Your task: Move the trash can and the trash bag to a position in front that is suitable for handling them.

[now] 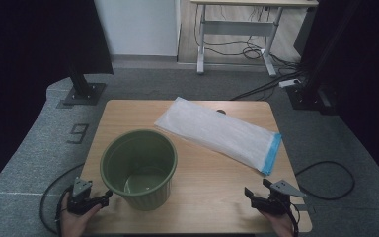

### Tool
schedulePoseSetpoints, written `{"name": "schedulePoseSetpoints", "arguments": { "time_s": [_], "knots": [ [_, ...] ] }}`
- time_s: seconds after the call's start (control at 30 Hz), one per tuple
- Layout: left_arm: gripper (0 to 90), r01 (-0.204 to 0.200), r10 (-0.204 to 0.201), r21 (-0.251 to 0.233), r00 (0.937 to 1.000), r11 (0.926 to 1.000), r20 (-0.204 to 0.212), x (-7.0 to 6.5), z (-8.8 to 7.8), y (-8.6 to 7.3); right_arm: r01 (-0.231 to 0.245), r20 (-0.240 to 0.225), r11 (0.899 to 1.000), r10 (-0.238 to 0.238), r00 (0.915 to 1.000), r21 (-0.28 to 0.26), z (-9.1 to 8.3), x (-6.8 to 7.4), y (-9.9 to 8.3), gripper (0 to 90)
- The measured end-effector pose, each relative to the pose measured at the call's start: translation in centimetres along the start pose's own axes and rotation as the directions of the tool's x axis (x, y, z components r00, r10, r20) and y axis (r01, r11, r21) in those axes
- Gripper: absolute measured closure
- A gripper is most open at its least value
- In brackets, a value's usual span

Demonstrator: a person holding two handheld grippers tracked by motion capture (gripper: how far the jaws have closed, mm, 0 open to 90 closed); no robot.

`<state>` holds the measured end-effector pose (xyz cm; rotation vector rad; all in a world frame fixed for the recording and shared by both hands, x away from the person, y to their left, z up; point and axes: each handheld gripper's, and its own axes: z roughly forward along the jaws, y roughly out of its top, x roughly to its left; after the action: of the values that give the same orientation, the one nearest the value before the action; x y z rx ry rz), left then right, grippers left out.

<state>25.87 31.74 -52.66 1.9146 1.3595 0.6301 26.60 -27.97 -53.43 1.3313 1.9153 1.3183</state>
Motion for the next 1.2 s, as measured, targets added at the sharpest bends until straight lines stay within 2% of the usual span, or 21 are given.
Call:
{"name": "schedulePoseSetpoints", "arguments": {
  "time_s": [0.07,0.17,0.27,0.57,0.7,0.73,0.8,0.83,0.87,0.9,0.93,0.97,1.0,1.03,1.13,1.2],
  "knots": [
    [13.6,-0.016,0.016,-0.004,0.9997,0.9999,0.019,-0.1,-0.2,0.0,0.004,0.005,1.000,-0.004,1.0000,0.005,0.2,0.1,0.0,12.2],
    [13.5,-0.021,0.022,-0.020,0.9987,0.9996,0.046,-0.3,-0.5,-0.1,0.035,0.036,0.999,-0.036,0.9987,0.022,0.3,0.2,-0.1,12.1],
    [13.0,-0.041,0.042,-0.028,0.9977,0.9988,0.052,-0.5,-0.7,0.0,0.036,0.052,0.999,-0.037,0.9980,0.023,0.3,0.0,-0.1,12.2],
    [11.9,-0.080,0.082,-0.022,0.9948,0.9965,0.061,-1.2,-1.9,-0.5,0.022,0.020,1.000,-0.022,0.9996,0.011,0.5,-0.9,0.0,12.5],
    [11.8,-0.134,0.134,-0.010,0.9873,0.9910,0.085,-1.9,-1.9,-0.3,0.059,0.010,0.998,-0.059,0.9982,0.015,0.3,-1.0,0.2,12.8],
    [11.6,-0.149,0.151,-0.022,0.9829,0.9886,0.106,-2.3,-2.2,-0.4,0.063,0.013,0.998,-0.063,0.9979,-0.007,0.1,-1.0,0.6,12.9],
    [11.6,-0.148,0.151,-0.035,0.9812,0.9884,0.120,-2.4,-2.4,-0.3,0.060,0.012,0.998,-0.060,0.9981,-0.014,0.0,-1.0,0.7,13.0],
    [11.6,-0.153,0.158,-0.048,0.9778,0.9871,0.138,-2.4,-2.7,-0.3,0.055,0.011,0.998,-0.055,0.9984,-0.016,0.0,-1.0,0.6,13.0],
    [11.6,-0.168,0.178,-0.072,0.9700,0.9832,0.166,-2.6,-3.1,-0.1,0.047,0.012,0.999,-0.047,0.9988,-0.007,0.2,-1.1,0.4,13.0],
    [11.6,-0.168,0.178,-0.072,0.9700,0.9832,0.166,-2.6,-3.1,-0.1,0.047,0.012,0.999,-0.047,0.9988,-0.007,0.2,-1.1,0.4,13.0],
    [11.6,-0.199,0.213,-0.087,0.9569,0.9761,0.198,-2.9,-3.4,0.1,0.045,0.011,0.999,-0.045,0.9989,0.003,0.4,-1.1,0.3,13.0],
    [11.6,-0.199,0.213,-0.087,0.9569,0.9761,0.198,-2.9,-3.4,0.1,0.045,0.011,0.999,-0.045,0.9989,0.003,0.4,-1.1,0.3,13.0],
    [11.6,-0.230,0.248,-0.101,0.9410,0.9679,0.231,-3.5,-3.6,0.3,0.051,0.011,0.999,-0.051,0.9986,0.000,0.5,-1.0,0.4,13.0],
    [11.6,-0.230,0.248,-0.101,0.9410,0.9679,0.231,-3.5,-3.6,0.3,0.054,0.011,0.999,-0.054,0.9985,-0.001,0.5,-0.9,0.5,13.0],
    [11.7,-0.258,0.283,-0.125,0.9155,0.9581,0.286,-4.4,-3.7,0.7,0.055,0.010,0.998,-0.055,0.9984,-0.002,0.6,-0.7,0.5,13.0],
    [12.2,-0.279,0.305,-0.126,0.9039,0.9519,0.300,-5.4,-3.1,1.2,0.064,-0.001,0.998,-0.064,0.9979,0.012,0.9,-0.5,0.3,13.1]
  ]
}}
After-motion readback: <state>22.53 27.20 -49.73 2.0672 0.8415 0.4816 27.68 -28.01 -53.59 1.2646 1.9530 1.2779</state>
